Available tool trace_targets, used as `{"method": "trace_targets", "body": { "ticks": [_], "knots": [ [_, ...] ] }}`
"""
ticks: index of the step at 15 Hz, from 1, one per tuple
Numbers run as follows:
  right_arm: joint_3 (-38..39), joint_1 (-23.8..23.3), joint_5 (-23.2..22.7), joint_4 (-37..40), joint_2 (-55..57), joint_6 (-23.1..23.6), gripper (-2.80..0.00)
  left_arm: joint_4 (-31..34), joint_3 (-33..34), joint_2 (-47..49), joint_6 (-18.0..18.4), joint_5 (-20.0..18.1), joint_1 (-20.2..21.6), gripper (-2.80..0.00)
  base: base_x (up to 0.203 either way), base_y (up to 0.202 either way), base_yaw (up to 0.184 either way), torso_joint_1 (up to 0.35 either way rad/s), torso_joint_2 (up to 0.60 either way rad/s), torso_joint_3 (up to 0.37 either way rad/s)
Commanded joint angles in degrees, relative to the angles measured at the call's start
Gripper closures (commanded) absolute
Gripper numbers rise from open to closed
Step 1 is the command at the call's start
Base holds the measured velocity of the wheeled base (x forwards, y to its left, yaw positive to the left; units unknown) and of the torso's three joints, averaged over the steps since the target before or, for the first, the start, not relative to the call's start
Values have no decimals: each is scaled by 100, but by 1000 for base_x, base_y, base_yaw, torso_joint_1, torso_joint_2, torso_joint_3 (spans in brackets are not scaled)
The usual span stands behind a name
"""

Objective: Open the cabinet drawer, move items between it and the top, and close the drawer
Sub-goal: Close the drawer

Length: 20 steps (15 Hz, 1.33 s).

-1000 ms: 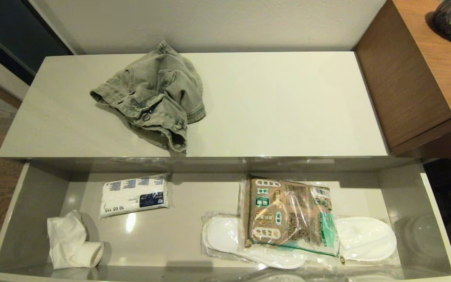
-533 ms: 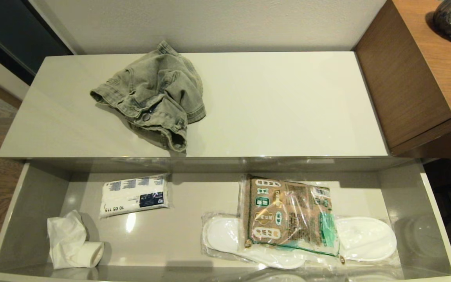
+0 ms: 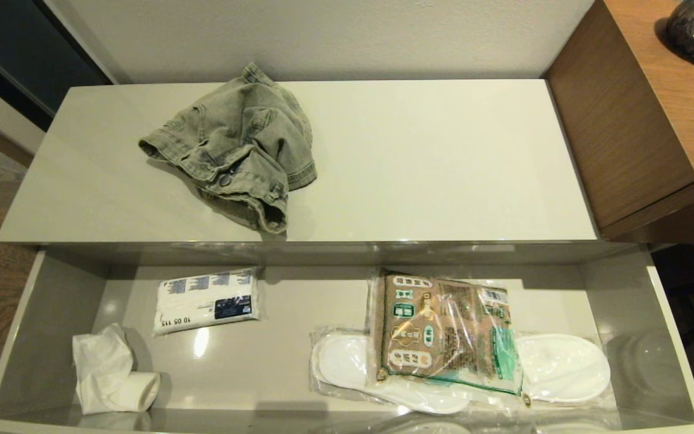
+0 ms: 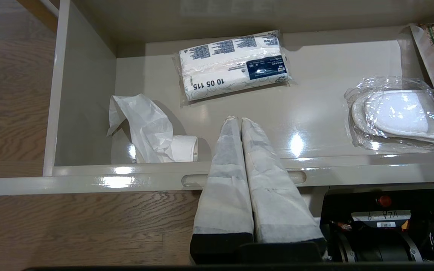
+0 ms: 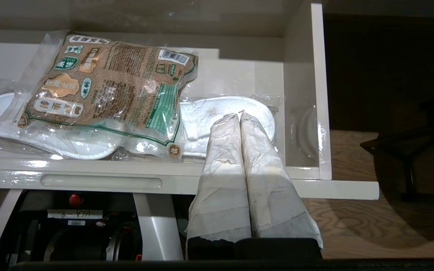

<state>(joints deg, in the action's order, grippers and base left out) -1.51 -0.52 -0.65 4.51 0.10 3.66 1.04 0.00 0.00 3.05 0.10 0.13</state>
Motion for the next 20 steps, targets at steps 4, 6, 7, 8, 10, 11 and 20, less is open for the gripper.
{"method": "trace_targets", "body": {
  "ticks": [4, 6, 7, 8, 10, 11, 20],
  "knots": [
    [22, 0, 24, -69, 8, -63, 0, 2, 0, 9, 3, -1, 4, 0, 0, 0, 0, 0, 0, 0],
    [120, 0, 56, -385, 8, -199, 0, 2, 0, 9, 3, -1, 4, 0, 0, 0, 0, 0, 0, 0],
    [125, 0, 47, -390, 8, -190, 0, 2, 0, 9, 3, -1, 4, 0, 0, 0, 0, 0, 0, 0],
    [134, 0, 38, -398, 8, -172, 0, 2, 0, 9, 3, -1, 4, 0, 0, 0, 0, 0, 0, 0],
    [150, 0, 6, -458, 8, 64, 0, 2, 0, 9, 3, -1, 4, 0, 0, 0, 0, 0, 0, 0],
    [159, 0, -5, -502, 8, 137, 0, 2, 0, 9, 3, -1, 4, 0, 0, 0, 0, 0, 0, 0],
    [150, 0, 48, -510, 8, -96, 0, 2, 0, 9, 3, -1, -3, 0, 0, 0, 0, 0, 0, 0]
  ]
}}
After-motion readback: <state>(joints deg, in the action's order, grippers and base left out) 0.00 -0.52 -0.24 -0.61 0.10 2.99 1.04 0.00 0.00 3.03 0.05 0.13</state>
